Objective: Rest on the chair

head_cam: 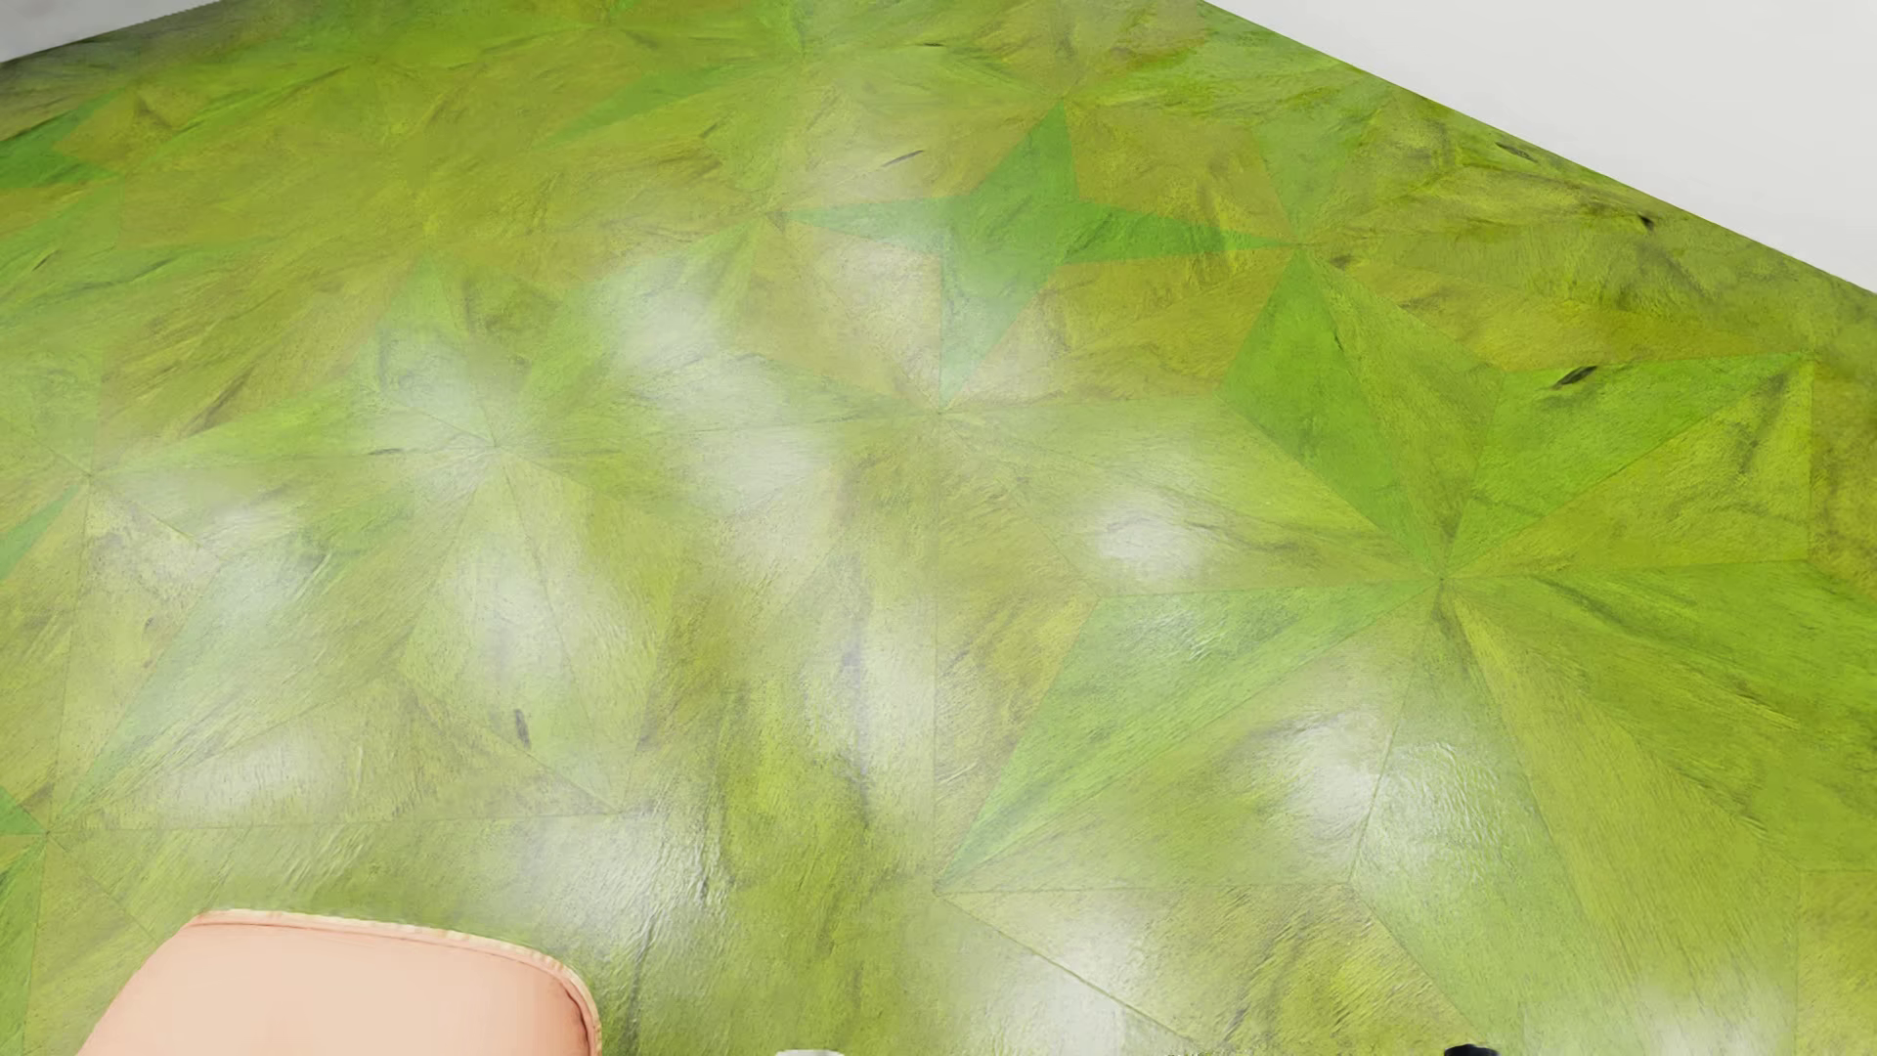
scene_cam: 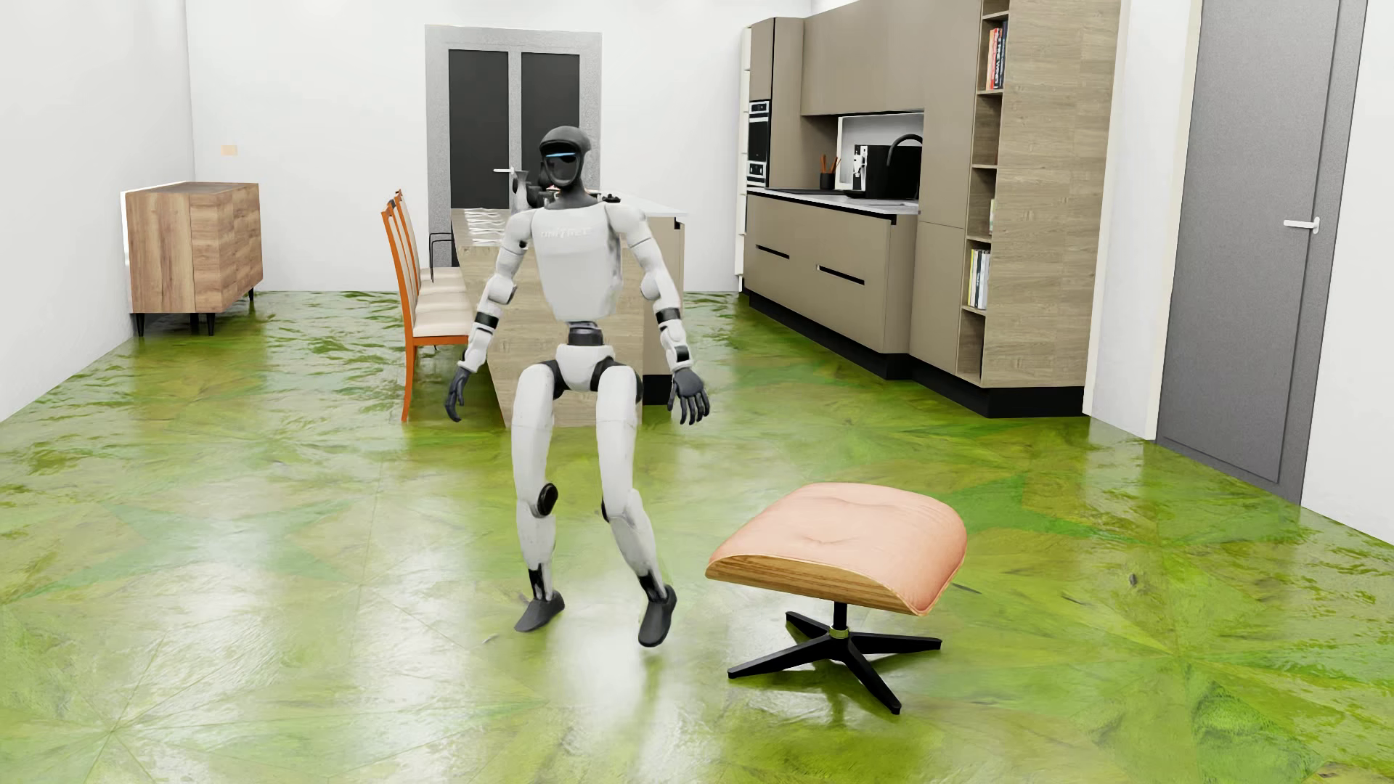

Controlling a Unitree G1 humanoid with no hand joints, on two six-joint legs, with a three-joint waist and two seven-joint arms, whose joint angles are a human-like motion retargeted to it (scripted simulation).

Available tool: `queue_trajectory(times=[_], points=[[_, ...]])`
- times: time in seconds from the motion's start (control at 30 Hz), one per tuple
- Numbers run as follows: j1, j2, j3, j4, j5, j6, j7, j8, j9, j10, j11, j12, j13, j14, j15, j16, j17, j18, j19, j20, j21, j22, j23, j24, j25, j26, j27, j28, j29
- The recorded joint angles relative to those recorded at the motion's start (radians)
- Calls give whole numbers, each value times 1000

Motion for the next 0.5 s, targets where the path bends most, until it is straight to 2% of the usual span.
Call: queue_trajectory(times=[0.07, 0.13, 0.17, 0.2, 0.23, 0.3, 0.33, 0.4, 0.43, 0.47, 0.5], points=[[19, -39, -1, 35, -48, -6, -40, 26, -13, -212, 70, 24, 5, 52, -20, 2, 12, 2, 44, 26, 40, -2, -18, -27, 9, -8, -12, 46, -19], [58, -78, -5, 69, -92, -19, -101, 65, -19, -320, 121, 45, 2, 135, -21, 17, 31, -17, 62, 31, 47, -24, -26, -39, -12, 43, 17, 43, -42], [74, -103, -12, 77, -109, -19, -98, 86, -26, -320, 127, 52, 6, 139, -1, 20, 34, -45, 78, 36, 52, -24, -34, -51, -12, 38, 17, 54, -43], [94, -127, -16, 76, -126, -16, -81, 107, -31, -299, 118, 57, 6, 74, 34, 21, 35, -60, 95, 42, 45, -25, -38, -51, -16, 35, 21, 58, -38], [121, -150, -26, 64, -141, -15, -56, 125, -26, -288, 98, 57, 0, -9, 82, 22, 35, -55, 110, 42, 42, -29, -44, -53, -18, 31, 20, 67, -44], [179, -215, -40, 28, -172, -15, -23, 154, -15, -319, 37, 48, -22, -154, 222, 24, 29, -22, 141, 38, 37, -37, -54, -81, -2, 16, 16, 105, -64], [186, -251, -46, 2, -177, -18, -8, 155, -10, -328, -1, 29, -40, -187, 297, 24, 32, 9, 151, 39, 43, -27, -47, -107, 18, 13, 13, 127, -79], [172, -297, -47, -40, -153, -18, 24, 142, 13, -316, -6, 3, -58, -188, 239, 21, 33, 45, 185, 41, 79, -23, -45, -114, 15, 21, 15, 155, -84], [178, -319, -52, -58, -119, -17, 36, 137, 29, -334, 53, -1, -82, -186, 163, 28, 37, 68, 171, 50, 97, -37, -33, -118, 10, 18, 15, 170, -82], [181, -337, -62, -76, -87, -23, 38, 137, 35, -368, 137, 4, -90, -160, 48, 32, 36, 84, 123, 60, 115, -48, -37, -127, -18, 19, 19, 174, -73], [206, -318, -68, -82, -59, -13, 55, 115, 68, -417, 197, -12, -111, -126, -25, 22, 36, 35, 77, 40, 168, -28, -27, -107, -11, -52, -9, 221, -89]])
